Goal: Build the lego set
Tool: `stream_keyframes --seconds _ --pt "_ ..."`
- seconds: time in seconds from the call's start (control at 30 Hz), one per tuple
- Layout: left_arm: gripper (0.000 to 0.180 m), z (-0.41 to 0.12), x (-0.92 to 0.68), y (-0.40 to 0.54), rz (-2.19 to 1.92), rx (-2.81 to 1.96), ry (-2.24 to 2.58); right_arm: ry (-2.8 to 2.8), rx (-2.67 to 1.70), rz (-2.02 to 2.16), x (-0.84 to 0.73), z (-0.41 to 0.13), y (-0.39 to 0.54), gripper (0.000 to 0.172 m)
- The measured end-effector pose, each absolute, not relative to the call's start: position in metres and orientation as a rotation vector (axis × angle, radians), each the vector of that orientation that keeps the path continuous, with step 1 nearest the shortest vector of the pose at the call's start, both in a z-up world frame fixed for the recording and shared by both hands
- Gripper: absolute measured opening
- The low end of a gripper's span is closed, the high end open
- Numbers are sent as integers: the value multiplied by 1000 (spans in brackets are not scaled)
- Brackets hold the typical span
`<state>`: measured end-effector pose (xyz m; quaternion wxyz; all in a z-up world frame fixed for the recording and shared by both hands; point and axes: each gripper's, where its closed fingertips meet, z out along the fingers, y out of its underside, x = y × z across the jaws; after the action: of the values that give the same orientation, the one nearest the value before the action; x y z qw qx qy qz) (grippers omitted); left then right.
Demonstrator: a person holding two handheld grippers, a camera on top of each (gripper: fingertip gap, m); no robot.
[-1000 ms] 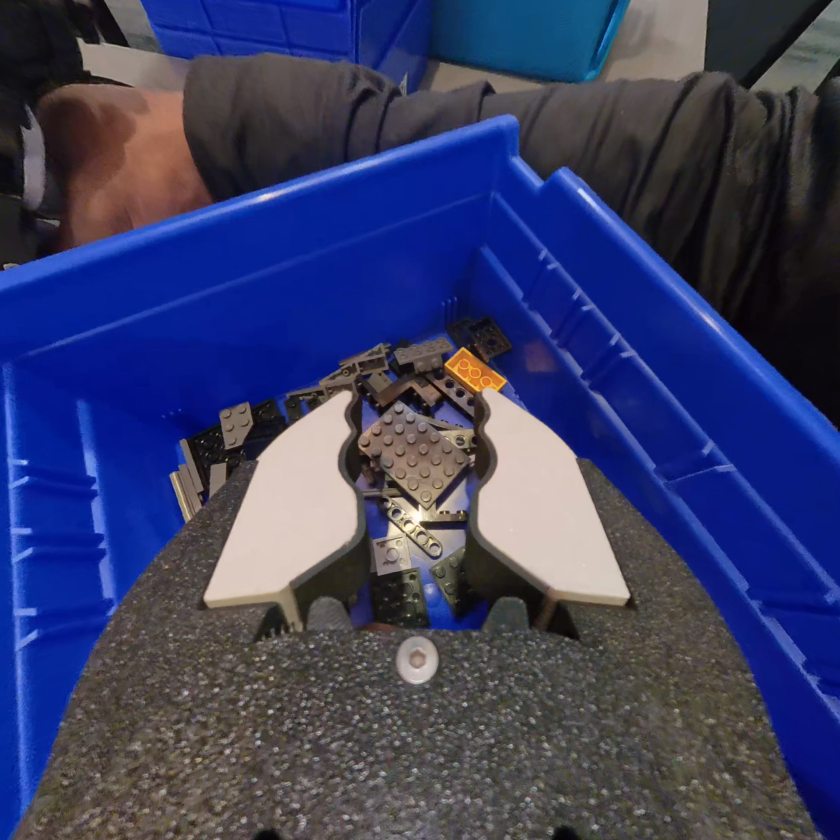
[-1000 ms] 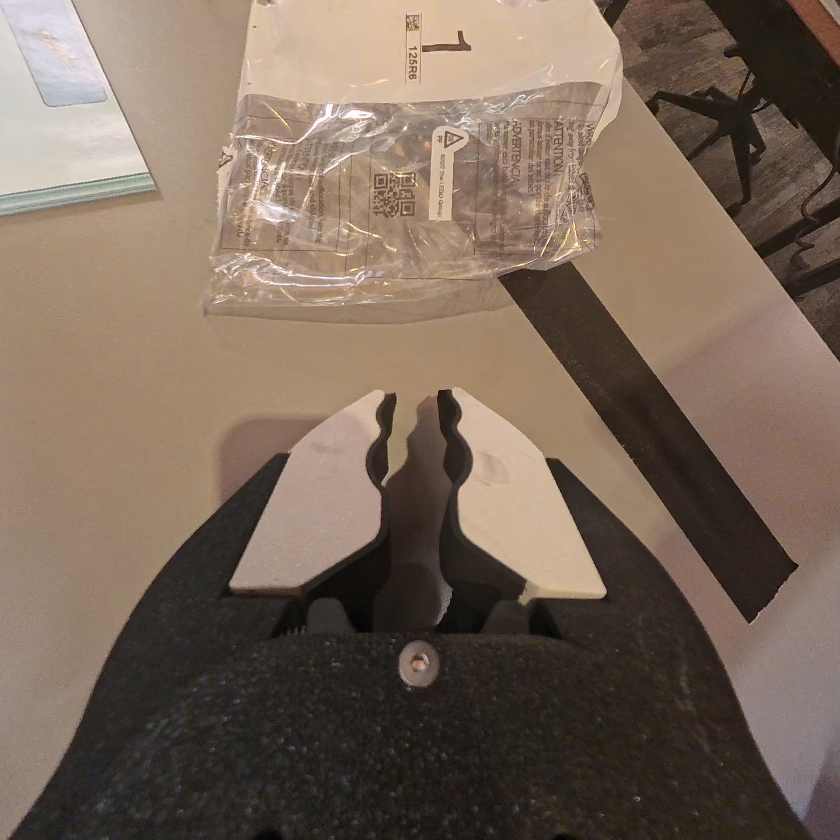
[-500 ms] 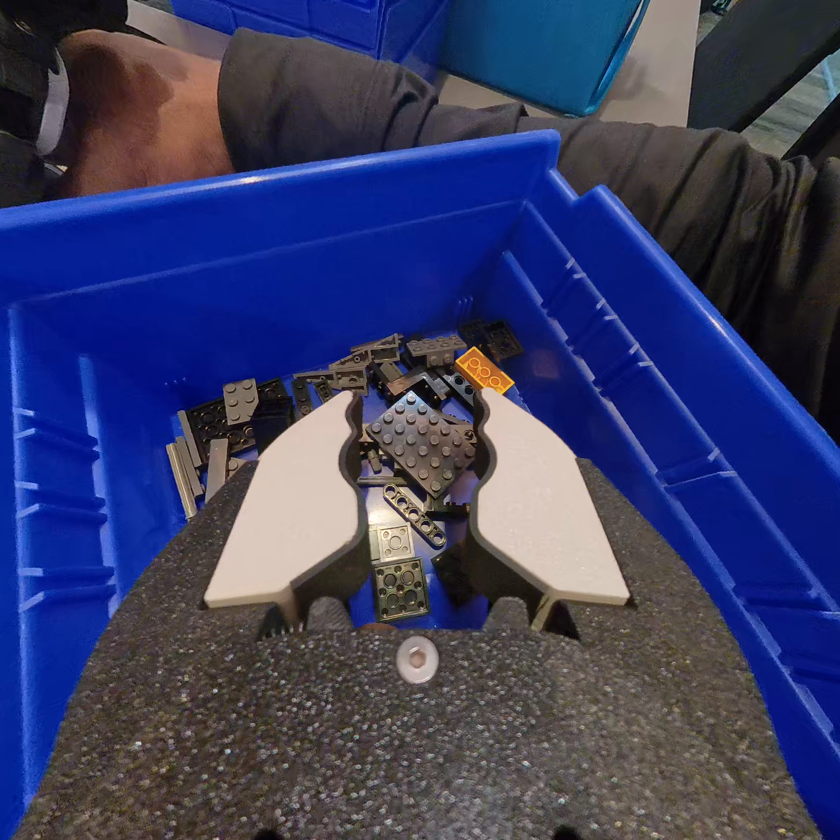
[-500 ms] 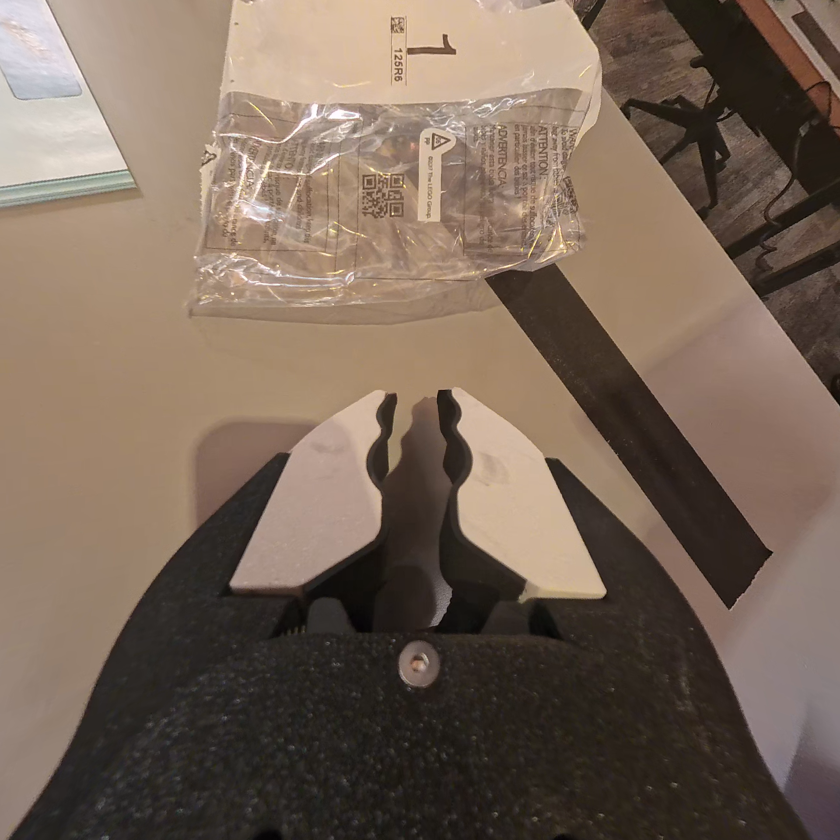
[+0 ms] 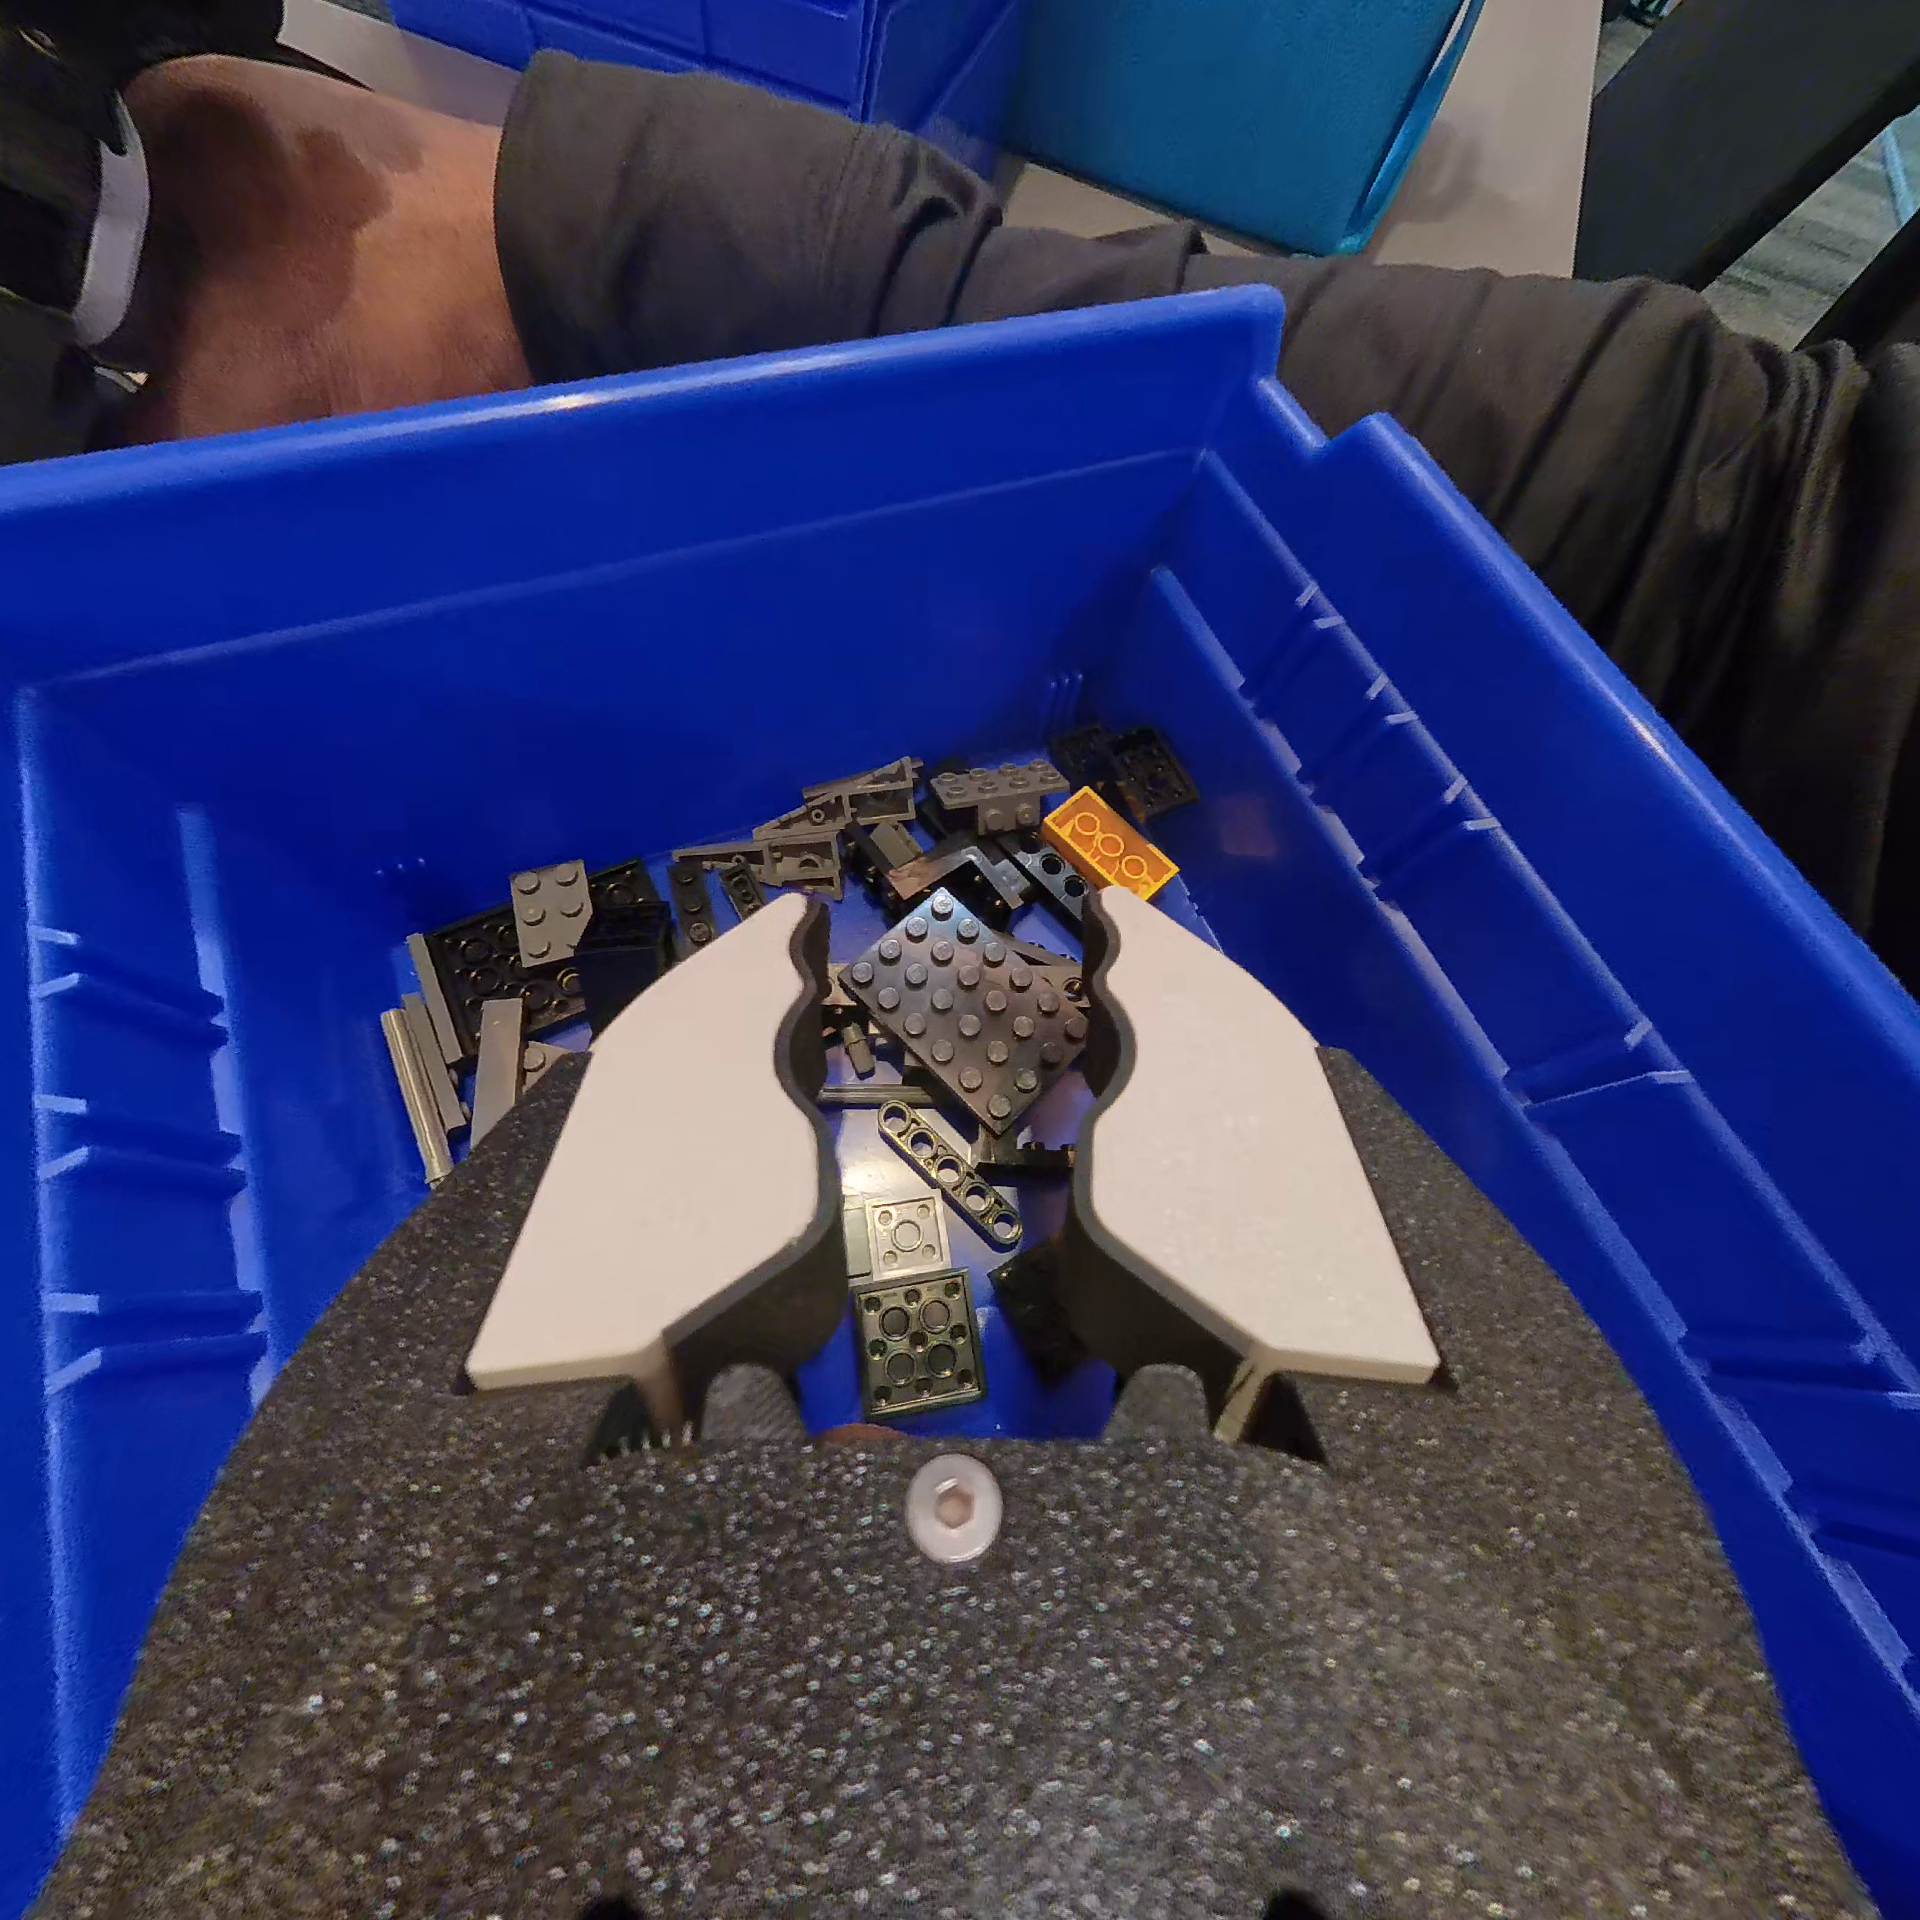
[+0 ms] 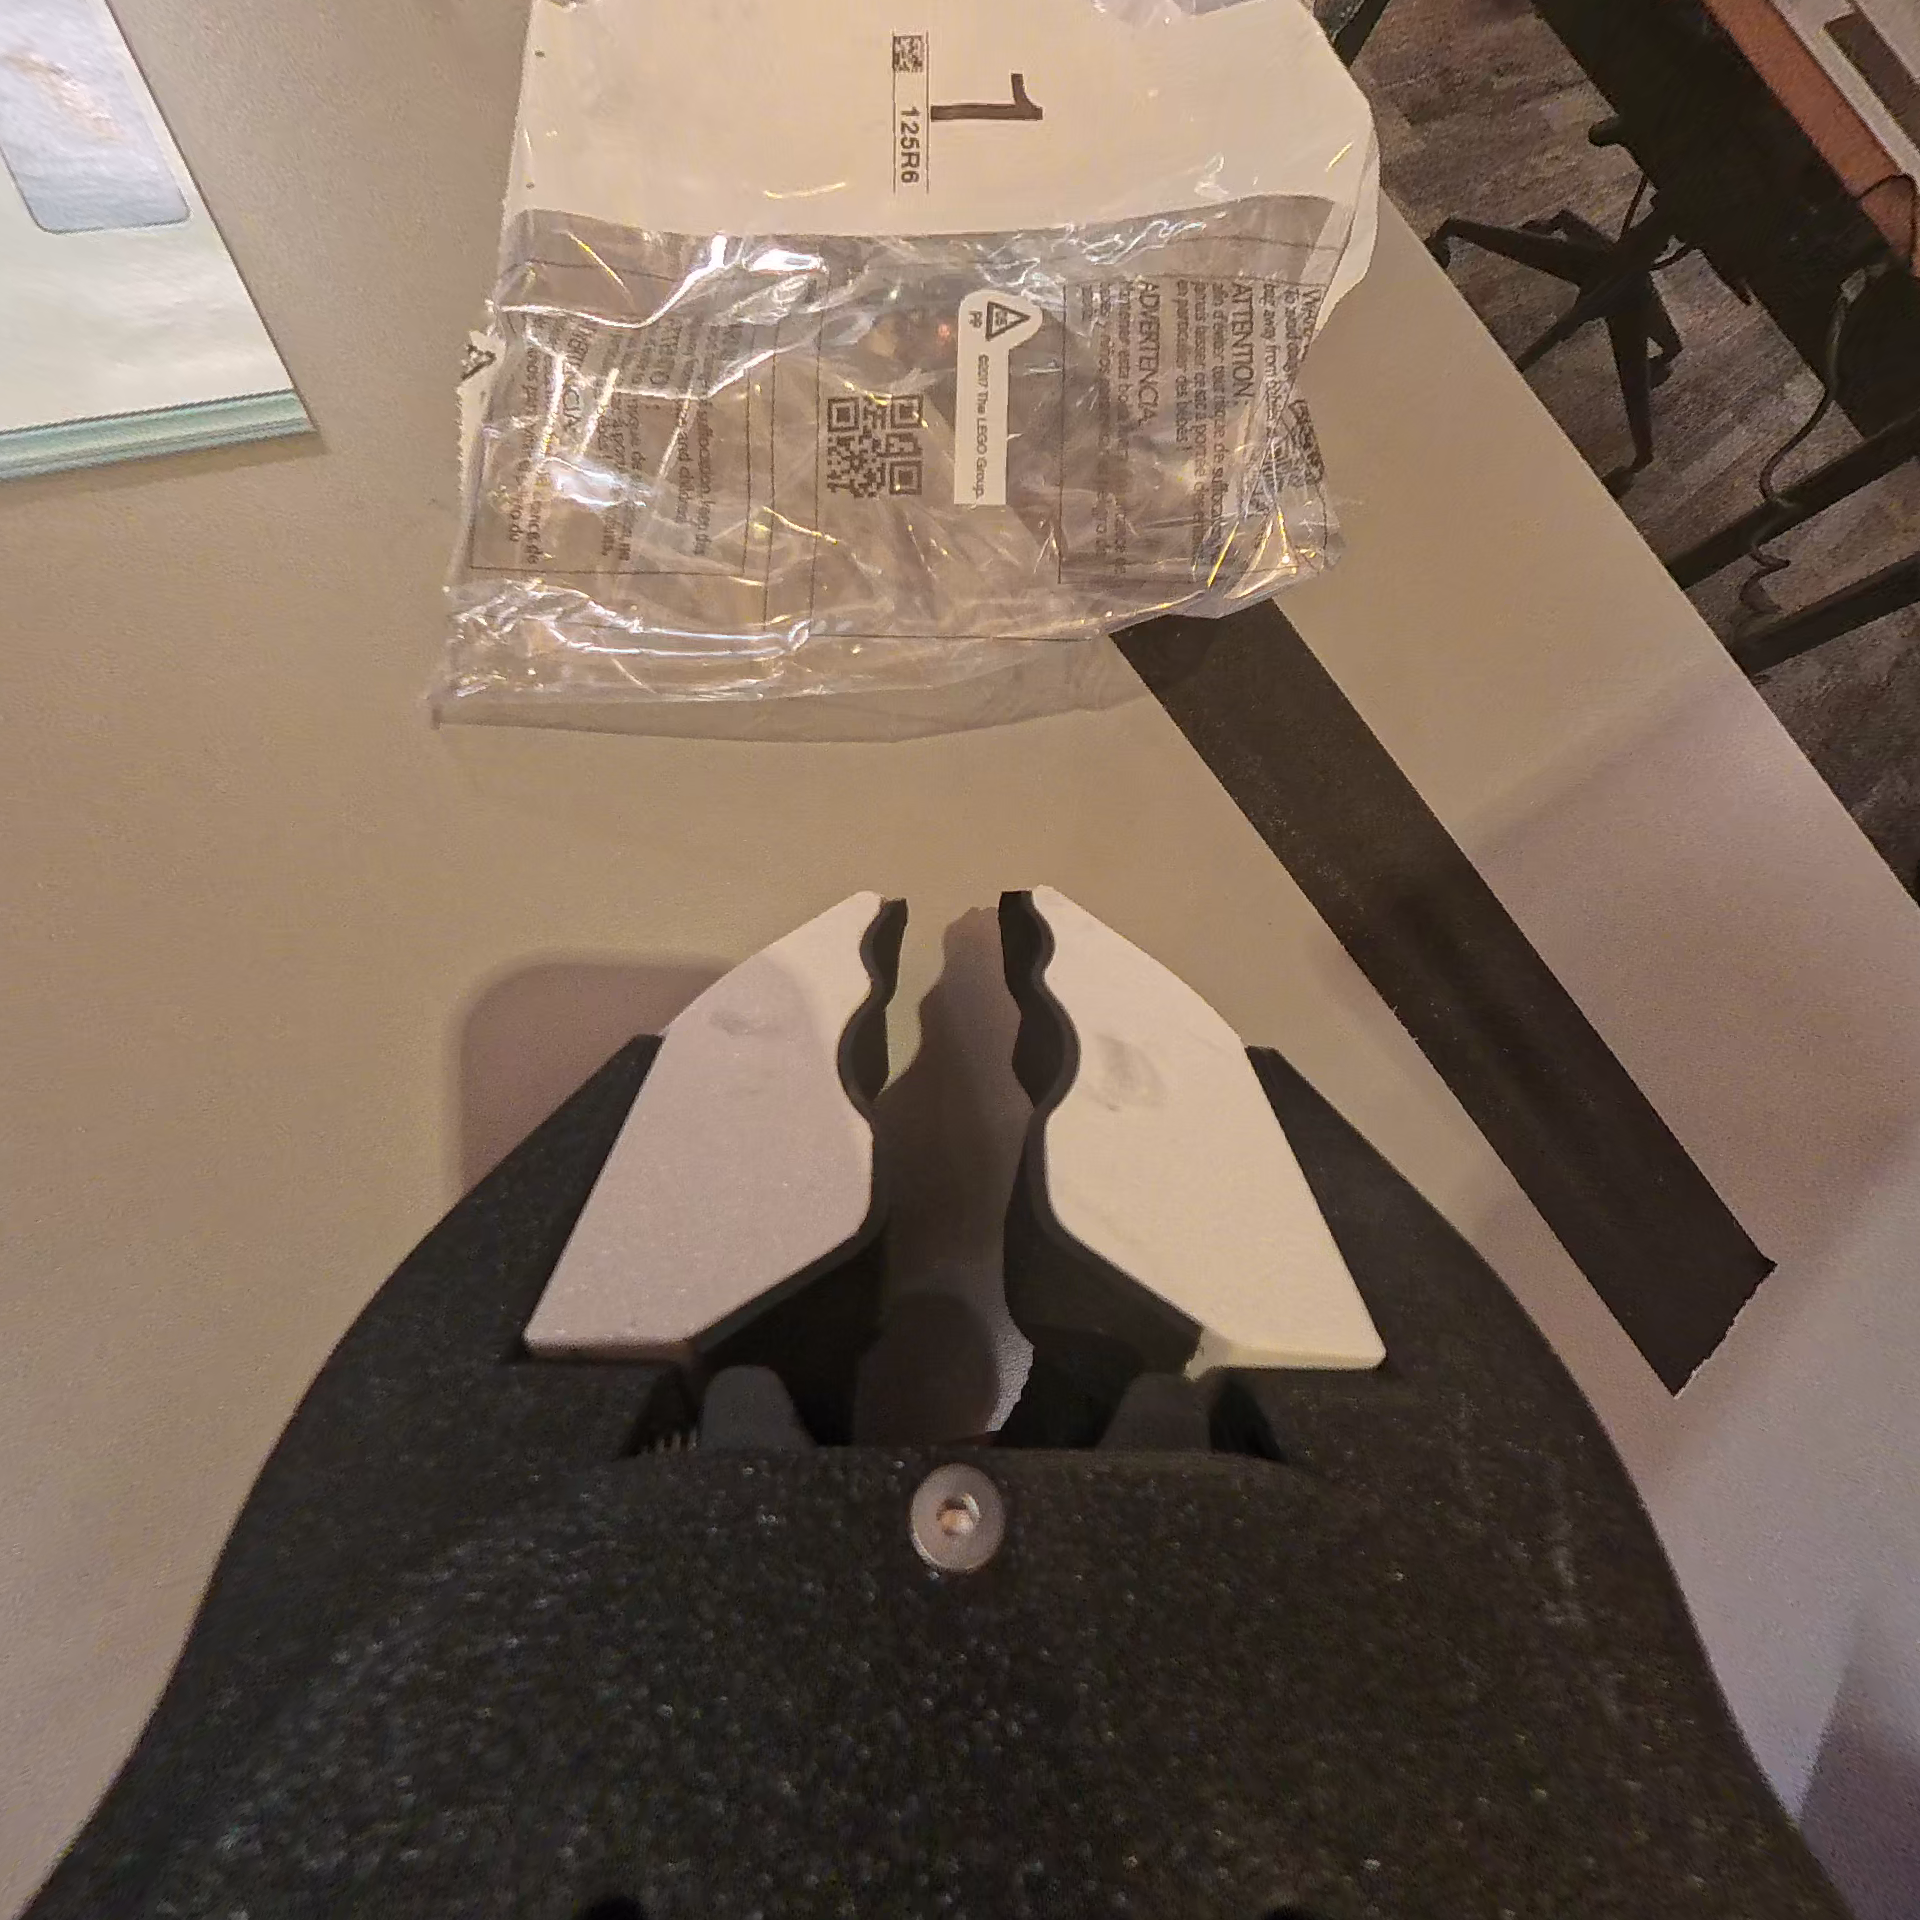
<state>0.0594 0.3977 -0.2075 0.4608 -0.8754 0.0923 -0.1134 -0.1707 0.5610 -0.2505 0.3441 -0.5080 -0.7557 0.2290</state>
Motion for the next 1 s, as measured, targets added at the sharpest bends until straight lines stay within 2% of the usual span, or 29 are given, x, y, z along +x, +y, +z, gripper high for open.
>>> stream_keyframes --seconds 1.0 --pt "47 -208 54 397 -282 -2149 201 -1961 -1322 594 -171 -251 561 20"
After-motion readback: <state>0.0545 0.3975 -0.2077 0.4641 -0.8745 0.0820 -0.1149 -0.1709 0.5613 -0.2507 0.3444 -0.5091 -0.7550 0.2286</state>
